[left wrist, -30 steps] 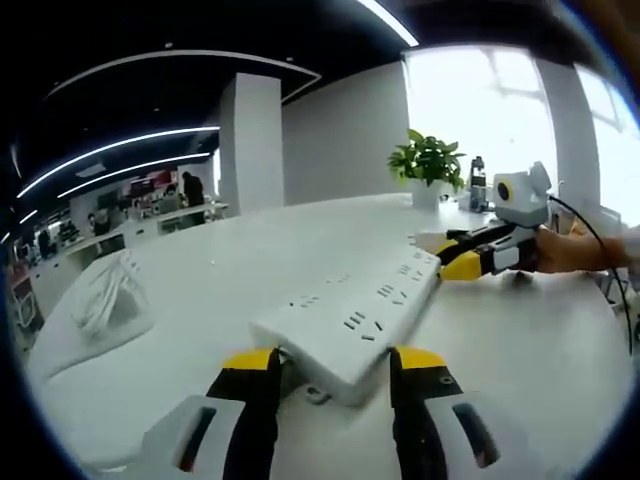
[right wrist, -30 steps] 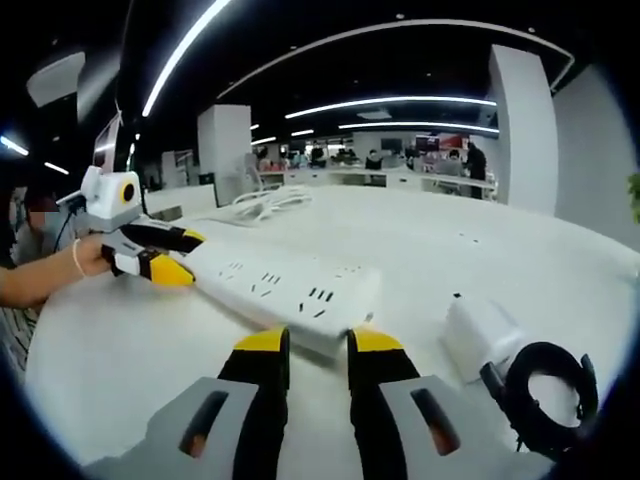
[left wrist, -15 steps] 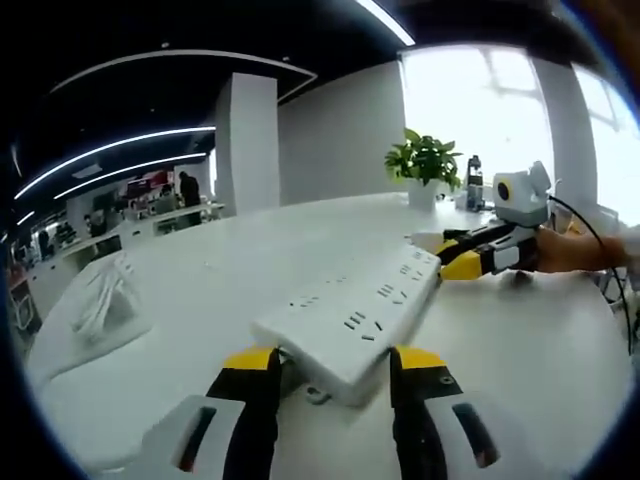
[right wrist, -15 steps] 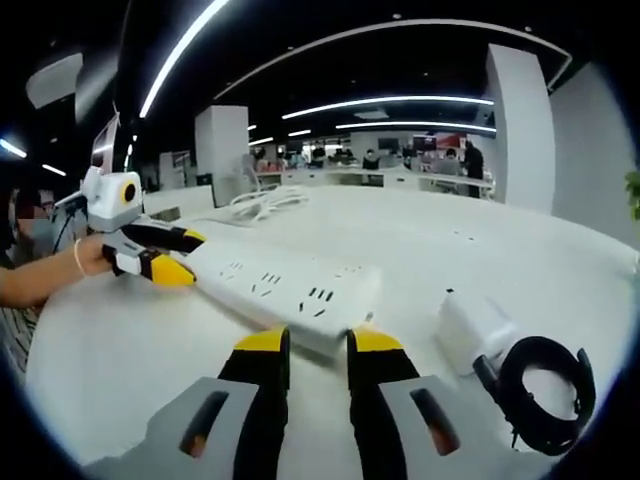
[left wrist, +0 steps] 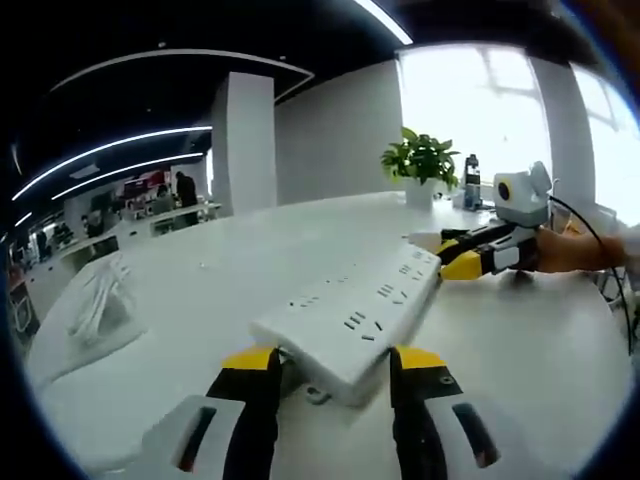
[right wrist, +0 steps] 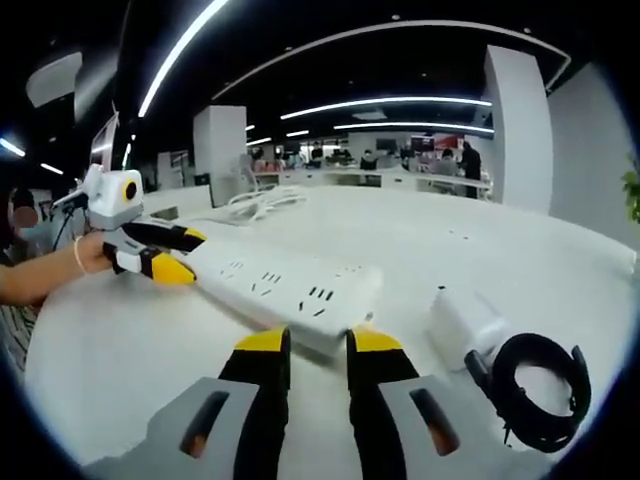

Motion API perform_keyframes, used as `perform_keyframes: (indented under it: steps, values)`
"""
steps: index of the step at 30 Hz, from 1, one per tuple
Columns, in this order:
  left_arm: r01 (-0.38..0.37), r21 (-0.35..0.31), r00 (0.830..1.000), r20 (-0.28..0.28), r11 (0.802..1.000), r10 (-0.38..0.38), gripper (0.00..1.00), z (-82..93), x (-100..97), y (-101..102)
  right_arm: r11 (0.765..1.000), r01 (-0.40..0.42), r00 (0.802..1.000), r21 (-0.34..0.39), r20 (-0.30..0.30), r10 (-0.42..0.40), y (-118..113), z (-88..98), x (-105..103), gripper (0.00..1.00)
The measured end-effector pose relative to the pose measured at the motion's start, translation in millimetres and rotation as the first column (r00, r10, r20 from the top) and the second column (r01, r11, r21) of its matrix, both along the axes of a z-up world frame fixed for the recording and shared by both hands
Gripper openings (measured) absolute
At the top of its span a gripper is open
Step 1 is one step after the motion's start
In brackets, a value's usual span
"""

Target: Straighten the power strip on the desk, plug the charger into it

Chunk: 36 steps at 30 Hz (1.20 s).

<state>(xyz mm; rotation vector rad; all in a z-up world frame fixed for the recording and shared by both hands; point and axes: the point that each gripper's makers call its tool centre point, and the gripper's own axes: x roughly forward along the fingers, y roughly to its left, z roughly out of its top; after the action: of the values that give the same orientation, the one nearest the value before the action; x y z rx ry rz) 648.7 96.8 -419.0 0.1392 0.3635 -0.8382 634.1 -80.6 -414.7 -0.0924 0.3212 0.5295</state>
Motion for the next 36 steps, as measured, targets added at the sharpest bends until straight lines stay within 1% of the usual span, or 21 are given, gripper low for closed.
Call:
perform_keyframes:
  steps: [15, 36]
  values:
    - [0.015, 0.005, 1.0, -0.004, 1.0, -0.015, 0.43, 0.0, 0.8, -7.8, 1.0, 0.017, 1.0, -0.004, 0.001, -0.017, -8.0, -0.4, -1.8, 0.21]
    - [0.028, 0.0, 1.0, -0.006, 1.0, -0.028, 0.43, 0.5, 0.9, -13.2, 0.999, 0.034, 0.999, -0.009, 0.002, -0.034, -13.0, -0.8, -5.6, 0.2]
